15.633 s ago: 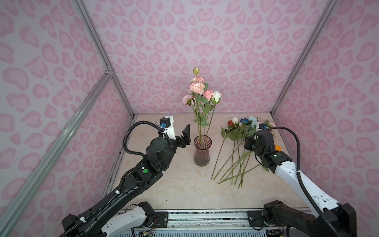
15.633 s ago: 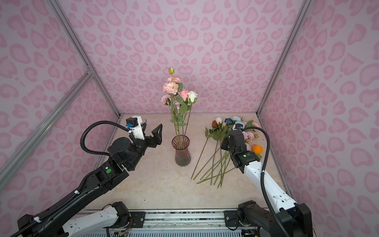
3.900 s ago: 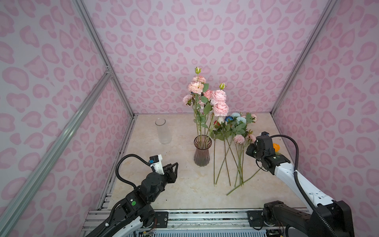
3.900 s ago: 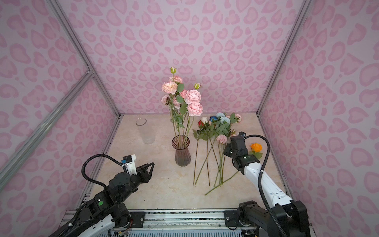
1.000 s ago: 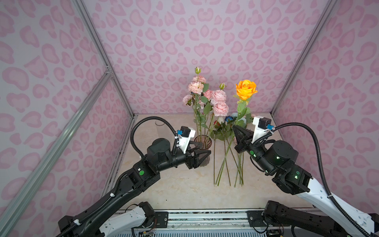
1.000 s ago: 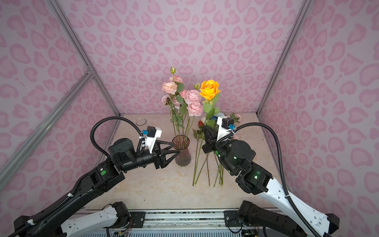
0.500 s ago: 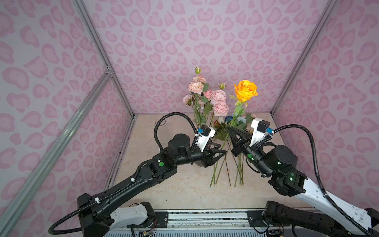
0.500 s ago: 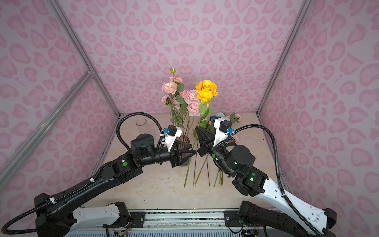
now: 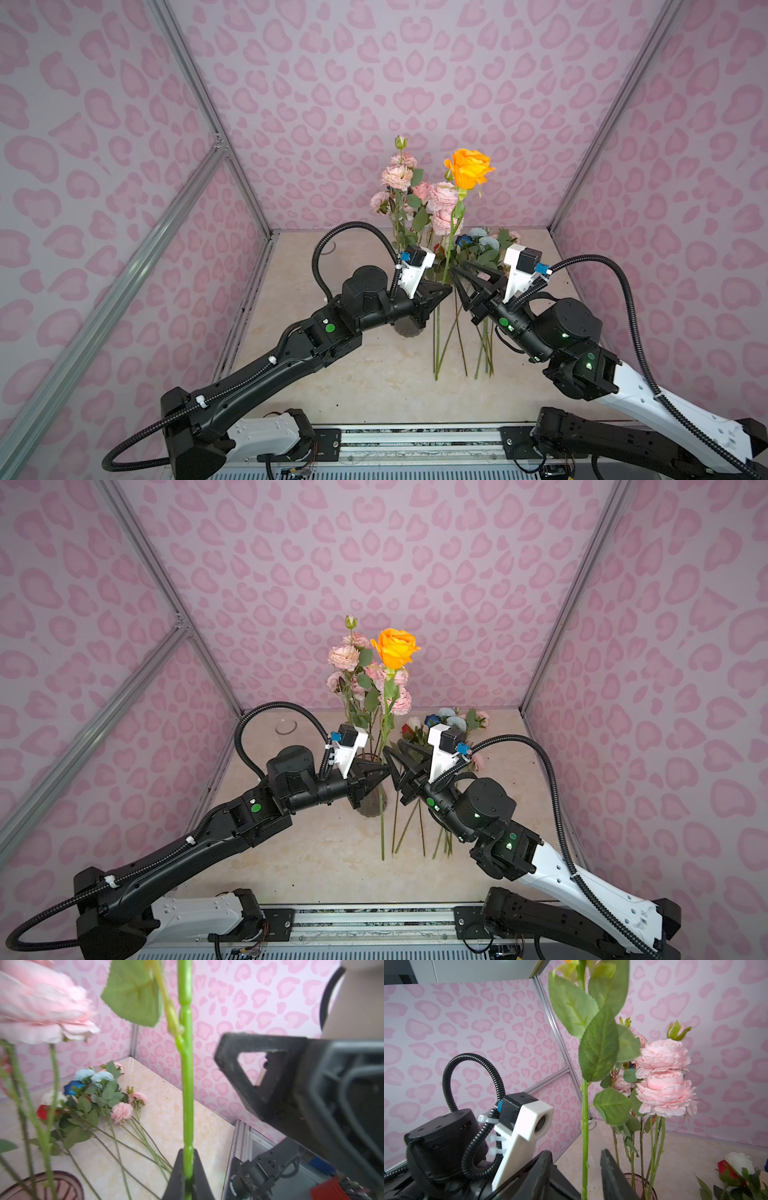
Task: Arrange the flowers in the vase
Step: 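Take the orange rose stem with the left gripper and open the right gripper, then lower the orange rose stem into the vase with the left gripper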
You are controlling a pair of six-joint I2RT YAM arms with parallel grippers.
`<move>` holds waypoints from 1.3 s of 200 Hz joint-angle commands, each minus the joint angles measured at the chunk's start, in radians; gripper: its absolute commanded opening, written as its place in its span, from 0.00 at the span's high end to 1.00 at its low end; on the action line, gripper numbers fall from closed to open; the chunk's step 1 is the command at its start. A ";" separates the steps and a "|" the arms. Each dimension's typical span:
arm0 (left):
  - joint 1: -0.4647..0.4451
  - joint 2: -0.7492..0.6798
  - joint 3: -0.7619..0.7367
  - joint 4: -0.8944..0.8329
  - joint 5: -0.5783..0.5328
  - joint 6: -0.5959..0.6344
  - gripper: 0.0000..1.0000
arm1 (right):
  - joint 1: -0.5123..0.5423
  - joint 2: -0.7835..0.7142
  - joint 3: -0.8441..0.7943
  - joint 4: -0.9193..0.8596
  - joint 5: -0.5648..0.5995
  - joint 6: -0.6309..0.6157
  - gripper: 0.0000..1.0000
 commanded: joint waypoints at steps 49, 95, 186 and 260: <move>-0.001 -0.053 0.104 0.095 -0.392 0.304 0.97 | 0.001 -0.147 -0.100 -0.062 0.079 -0.025 0.58; 0.014 0.016 0.167 0.250 -0.524 0.525 0.97 | 0.000 -0.255 -0.192 -0.065 0.177 -0.023 0.58; 0.113 0.108 0.073 0.345 -0.462 0.398 0.97 | 0.000 -0.339 -0.220 -0.154 0.248 -0.042 0.58; 0.112 0.109 -0.050 0.333 -0.436 0.315 0.97 | 0.000 -0.362 -0.244 -0.161 0.273 -0.046 0.58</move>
